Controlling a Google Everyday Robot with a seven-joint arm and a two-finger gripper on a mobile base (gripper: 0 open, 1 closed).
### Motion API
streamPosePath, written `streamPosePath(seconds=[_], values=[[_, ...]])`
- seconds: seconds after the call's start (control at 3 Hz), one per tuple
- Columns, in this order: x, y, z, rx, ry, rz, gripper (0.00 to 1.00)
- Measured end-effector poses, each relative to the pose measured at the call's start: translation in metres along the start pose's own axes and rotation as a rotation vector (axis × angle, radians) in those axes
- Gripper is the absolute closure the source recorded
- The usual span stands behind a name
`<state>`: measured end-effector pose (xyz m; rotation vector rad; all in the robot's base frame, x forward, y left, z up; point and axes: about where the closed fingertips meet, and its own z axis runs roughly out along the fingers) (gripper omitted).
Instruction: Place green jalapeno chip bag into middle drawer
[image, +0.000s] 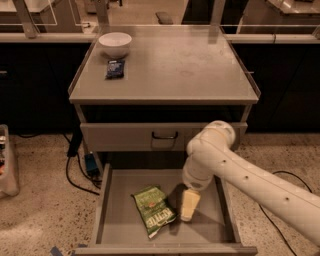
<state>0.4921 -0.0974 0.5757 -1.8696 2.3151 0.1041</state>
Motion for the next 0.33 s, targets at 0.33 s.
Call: streamPosePath(seconds=[0.33], values=[[0.0448,-0.002,-0.055,0.08,-0.011,0.1,0.0]])
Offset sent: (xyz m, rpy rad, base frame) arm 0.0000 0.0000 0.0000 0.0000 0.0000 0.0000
